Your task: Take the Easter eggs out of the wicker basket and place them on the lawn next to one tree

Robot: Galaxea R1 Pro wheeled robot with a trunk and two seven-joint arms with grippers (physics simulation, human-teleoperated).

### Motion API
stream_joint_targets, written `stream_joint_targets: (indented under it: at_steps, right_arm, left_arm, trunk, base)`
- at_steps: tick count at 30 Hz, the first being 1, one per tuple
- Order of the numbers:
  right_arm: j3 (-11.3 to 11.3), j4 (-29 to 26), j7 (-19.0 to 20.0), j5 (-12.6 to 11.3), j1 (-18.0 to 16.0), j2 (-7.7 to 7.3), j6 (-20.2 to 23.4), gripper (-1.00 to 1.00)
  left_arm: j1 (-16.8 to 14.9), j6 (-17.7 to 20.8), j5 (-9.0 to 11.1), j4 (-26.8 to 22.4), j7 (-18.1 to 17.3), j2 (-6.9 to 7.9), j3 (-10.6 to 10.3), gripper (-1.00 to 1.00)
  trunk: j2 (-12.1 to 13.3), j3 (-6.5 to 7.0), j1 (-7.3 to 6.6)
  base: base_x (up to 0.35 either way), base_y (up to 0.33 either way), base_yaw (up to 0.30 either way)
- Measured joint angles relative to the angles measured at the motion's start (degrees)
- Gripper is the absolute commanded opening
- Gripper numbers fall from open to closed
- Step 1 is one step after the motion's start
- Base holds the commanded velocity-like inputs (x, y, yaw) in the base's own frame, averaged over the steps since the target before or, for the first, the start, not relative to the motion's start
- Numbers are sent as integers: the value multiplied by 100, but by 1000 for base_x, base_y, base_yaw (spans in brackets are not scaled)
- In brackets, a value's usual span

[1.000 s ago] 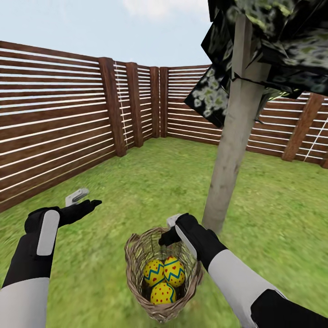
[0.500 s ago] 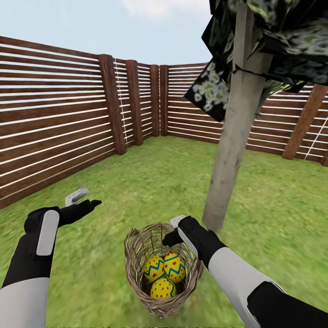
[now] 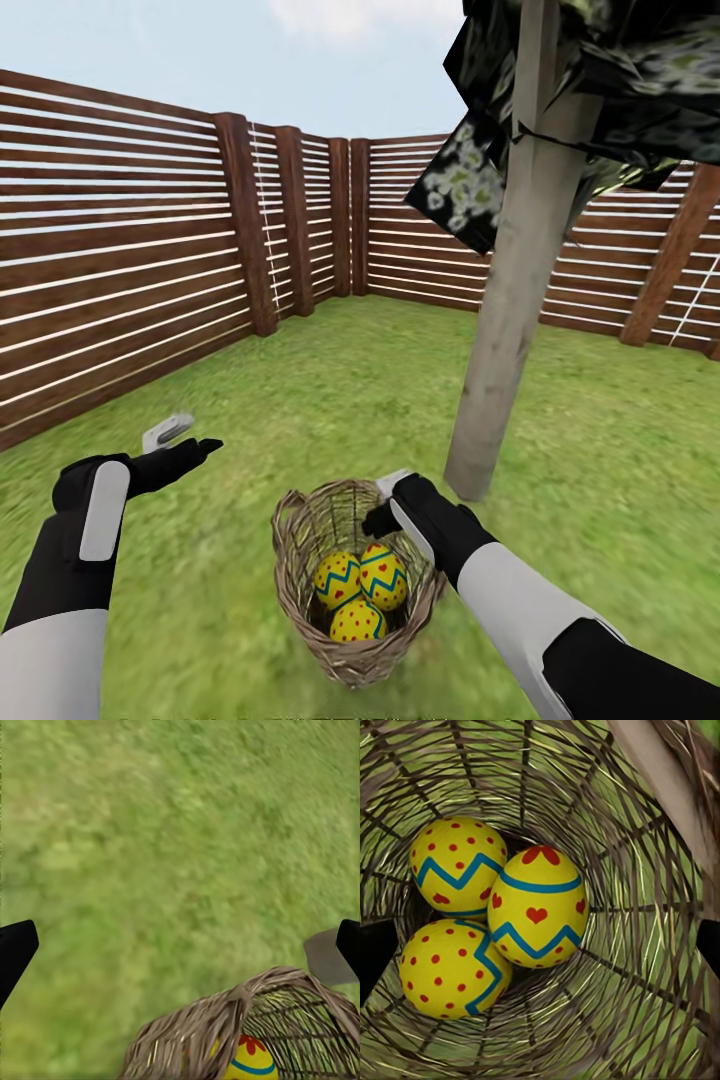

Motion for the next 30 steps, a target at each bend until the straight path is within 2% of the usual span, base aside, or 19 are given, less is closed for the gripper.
stream_joint_targets:
  at_steps: [2,16,30]
  right_arm:
    - [3,-18,-109,17,0,0,-8,100]
    - [3,-30,-318,41,0,0,-150,100]
    - [3,-29,-346,49,0,0,-225,100]
  left_arm:
    - [0,0,0,2,-1,-2,0,100]
    - [0,0,0,9,3,-3,0,100]
    - [0,0,0,9,1,-3,0,100]
  trunk:
    - [-80,-36,44]
    - [-100,-346,81]
    - [-119,-657,117]
  base:
    - [0,0,0]
    - [0,0,0]
    - [0,0,0]
